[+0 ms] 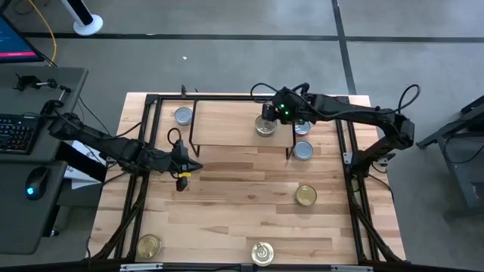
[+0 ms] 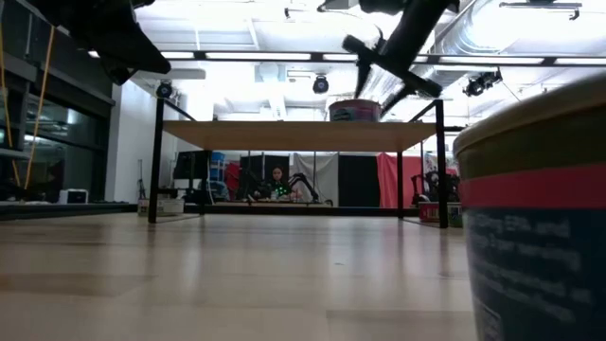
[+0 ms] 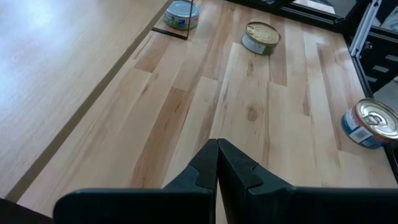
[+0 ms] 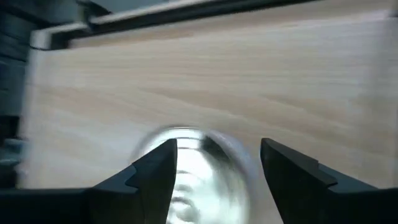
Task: Stack canned seafood by type on shelf
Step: Stack the blue pink tuna can on the other blue pink tuna can on the shelf
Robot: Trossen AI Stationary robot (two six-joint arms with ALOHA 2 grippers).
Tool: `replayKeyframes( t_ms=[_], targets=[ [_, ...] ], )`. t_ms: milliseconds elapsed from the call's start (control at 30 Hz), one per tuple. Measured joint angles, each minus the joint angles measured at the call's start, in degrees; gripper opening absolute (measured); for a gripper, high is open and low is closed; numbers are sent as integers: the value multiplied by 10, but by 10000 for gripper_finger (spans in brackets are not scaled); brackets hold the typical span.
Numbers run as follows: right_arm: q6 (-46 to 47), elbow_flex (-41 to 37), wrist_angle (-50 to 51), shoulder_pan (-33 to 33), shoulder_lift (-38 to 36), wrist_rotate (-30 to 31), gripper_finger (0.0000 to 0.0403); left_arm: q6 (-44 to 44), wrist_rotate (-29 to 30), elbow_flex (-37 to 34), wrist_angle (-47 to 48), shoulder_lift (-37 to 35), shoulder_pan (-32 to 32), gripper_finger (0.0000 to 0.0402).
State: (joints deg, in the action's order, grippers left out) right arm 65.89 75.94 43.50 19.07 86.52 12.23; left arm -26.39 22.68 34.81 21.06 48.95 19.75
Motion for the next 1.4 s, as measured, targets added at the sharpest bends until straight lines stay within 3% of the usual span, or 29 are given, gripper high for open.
replayKeyframes(
  t_ms=[367,467,633,867,1000,1133,1267,1400],
  targets=[
    [-110,2,-16,-27,-33,1,214,-21,0,0,-3,0,0,0],
    [-129,2,-31,-62,-33,9,172,-21,-4,0,-34,0,0,0],
    [-175,2,-74,-128,-34,22,21,0,-13,3,-133,-2,0,0],
    [-175,-2,5,-289,-33,-60,3,40,-13,45,-179,0,-17,0],
    [-79,-32,0,-402,-24,-101,2,42,-34,55,-181,10,-39,0],
    [67,-68,42,-485,-14,-84,1,57,-75,54,-175,27,-59,0],
    [213,-80,182,-522,-15,-54,0,60,-102,60,-163,42,-71,0],
    [290,-74,311,-512,-43,-6,0,87,-101,100,-88,47,-74,0]
  ],
)
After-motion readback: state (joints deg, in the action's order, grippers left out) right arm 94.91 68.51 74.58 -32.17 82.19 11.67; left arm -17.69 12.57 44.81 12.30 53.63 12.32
